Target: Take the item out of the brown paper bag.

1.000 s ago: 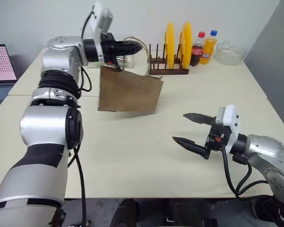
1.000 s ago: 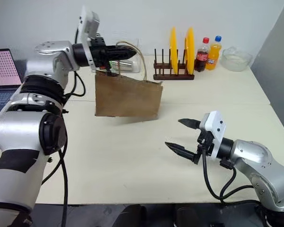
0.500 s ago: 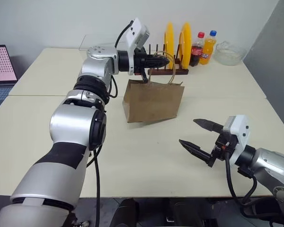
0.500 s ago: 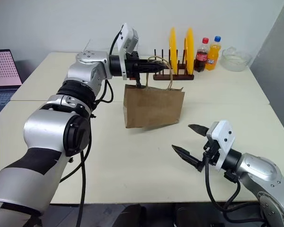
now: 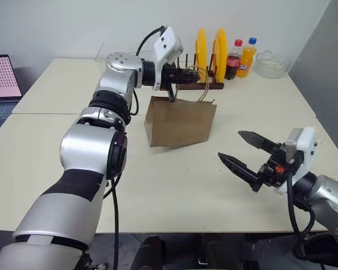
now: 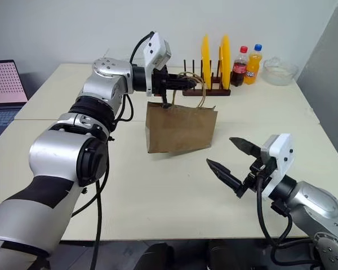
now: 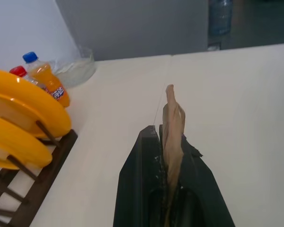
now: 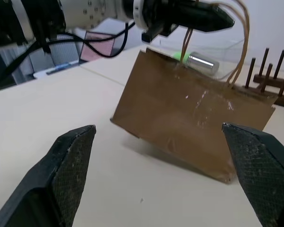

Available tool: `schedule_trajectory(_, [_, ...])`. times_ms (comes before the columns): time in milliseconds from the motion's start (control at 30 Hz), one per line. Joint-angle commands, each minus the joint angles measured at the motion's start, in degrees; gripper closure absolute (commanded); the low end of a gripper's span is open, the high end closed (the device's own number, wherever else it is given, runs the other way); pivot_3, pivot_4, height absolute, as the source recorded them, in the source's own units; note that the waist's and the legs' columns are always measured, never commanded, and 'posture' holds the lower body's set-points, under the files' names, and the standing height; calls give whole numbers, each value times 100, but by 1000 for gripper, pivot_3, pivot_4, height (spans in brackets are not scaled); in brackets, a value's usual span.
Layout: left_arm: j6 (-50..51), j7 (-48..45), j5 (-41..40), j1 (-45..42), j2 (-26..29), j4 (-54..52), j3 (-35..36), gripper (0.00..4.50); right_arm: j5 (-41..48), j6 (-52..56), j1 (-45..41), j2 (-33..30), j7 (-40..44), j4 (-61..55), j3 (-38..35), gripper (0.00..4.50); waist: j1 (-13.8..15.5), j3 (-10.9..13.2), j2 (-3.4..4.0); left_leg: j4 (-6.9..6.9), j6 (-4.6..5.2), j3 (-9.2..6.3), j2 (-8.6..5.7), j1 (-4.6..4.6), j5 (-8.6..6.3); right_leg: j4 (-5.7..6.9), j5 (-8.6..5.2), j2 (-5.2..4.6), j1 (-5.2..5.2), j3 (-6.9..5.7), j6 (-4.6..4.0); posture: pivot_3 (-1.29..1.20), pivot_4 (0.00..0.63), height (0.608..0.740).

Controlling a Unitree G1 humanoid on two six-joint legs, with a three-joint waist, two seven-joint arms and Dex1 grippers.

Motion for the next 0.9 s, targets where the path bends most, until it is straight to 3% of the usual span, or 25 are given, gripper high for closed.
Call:
schedule_trajectory(33, [-394,280,184,-74,162,-32,-75,4463,295,-38,-73,-122,-146,-184,-90,0,2,0,0,0,0,-1,0,0,0,1,0,0,0,-1,0,0,150,740])
schedule_trajectory(233, [-810,660,478,43,216,24,-205,4463,327,-59,-67,-259,-203,-184,25,0,5,0,0,0,0,0,0,0,0,2,0,0,0,0,0,0,150,740])
schedule_trajectory(733, [-683,732,453,329,340,41,-149,4463,74,-139,-200,-380,-238,-106,199,0,3,0,0,1,0,4,-1,4,0,7,0,0,0,3,0,0,150,740])
schedule_trajectory(900, [-628,505,380,401,444,11,-113,3315,52,-164,-243,-375,-214,-89,202,0,3,0,0,1,0,4,-1,4,0,7,0,0,1,3,0,0,150,740])
